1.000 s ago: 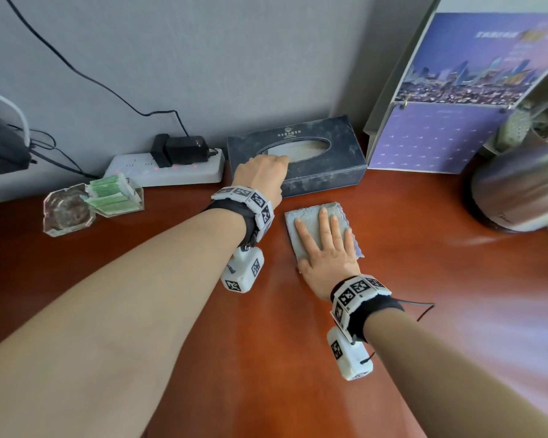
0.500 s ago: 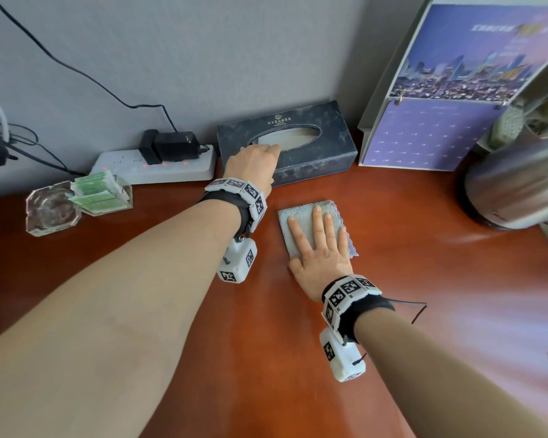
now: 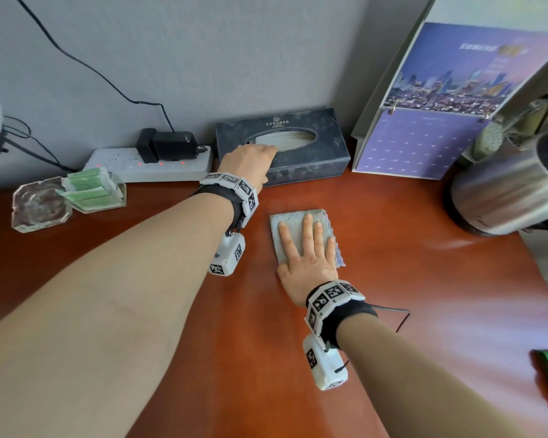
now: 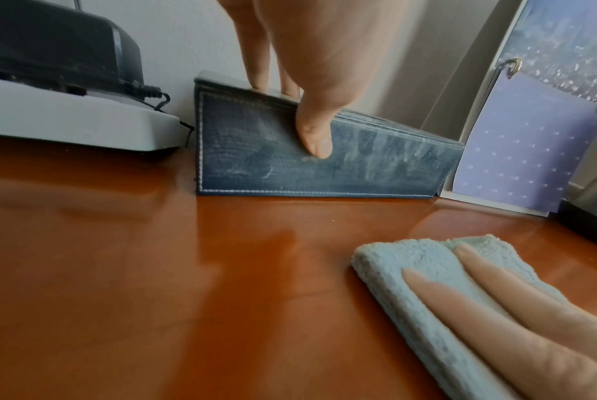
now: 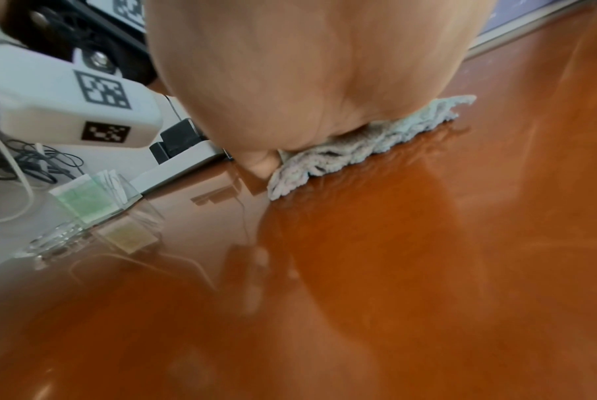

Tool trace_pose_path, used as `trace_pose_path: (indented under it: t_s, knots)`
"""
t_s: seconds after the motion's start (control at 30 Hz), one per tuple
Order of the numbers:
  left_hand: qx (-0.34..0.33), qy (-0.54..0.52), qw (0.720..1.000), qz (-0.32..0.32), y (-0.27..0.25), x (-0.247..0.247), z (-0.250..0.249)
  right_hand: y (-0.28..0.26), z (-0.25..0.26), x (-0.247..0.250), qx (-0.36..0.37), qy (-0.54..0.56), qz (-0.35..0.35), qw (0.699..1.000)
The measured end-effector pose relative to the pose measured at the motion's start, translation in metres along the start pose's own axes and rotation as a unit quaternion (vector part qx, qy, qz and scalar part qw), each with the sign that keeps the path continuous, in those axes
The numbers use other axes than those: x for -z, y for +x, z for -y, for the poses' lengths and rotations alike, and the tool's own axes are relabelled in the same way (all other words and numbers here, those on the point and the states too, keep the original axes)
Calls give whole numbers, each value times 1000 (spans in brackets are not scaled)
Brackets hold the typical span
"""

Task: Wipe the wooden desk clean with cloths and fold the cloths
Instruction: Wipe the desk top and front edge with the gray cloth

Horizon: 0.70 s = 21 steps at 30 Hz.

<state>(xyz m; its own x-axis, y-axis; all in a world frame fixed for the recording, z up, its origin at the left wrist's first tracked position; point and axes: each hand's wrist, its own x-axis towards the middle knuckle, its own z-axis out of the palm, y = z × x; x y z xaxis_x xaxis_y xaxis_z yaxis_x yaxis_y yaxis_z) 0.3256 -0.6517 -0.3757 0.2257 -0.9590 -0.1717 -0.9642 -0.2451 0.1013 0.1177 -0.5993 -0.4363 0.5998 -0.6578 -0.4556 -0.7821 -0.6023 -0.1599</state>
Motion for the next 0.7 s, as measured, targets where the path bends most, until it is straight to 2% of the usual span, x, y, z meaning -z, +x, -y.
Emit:
trace_pose_path:
  t_s: [0.1, 0.2, 0.37, 0.47, 0.57, 0.7]
  knots:
    - [-4, -10, 1000, -9, -2, -3, 1, 0, 0, -1, -1, -5, 0, 1000]
    - [-12, -17, 999, -50, -16, -11, 4, 0, 0, -1, -6, -5, 0, 1000]
    - [16, -20, 992, -121, -84, -40, 13, 0, -1, 3, -9, -8, 23, 1000]
    - [43, -1, 994, -102, -140, -54, 41, 1, -5, 6, -1, -9, 29, 1000]
    - [101, 26, 992, -65, -191, -61, 78, 3, 2, 9, -12, -11, 27, 1000]
    - [228, 36, 971, 59, -238, -69, 102, 16, 33, 10, -31, 3, 6, 999]
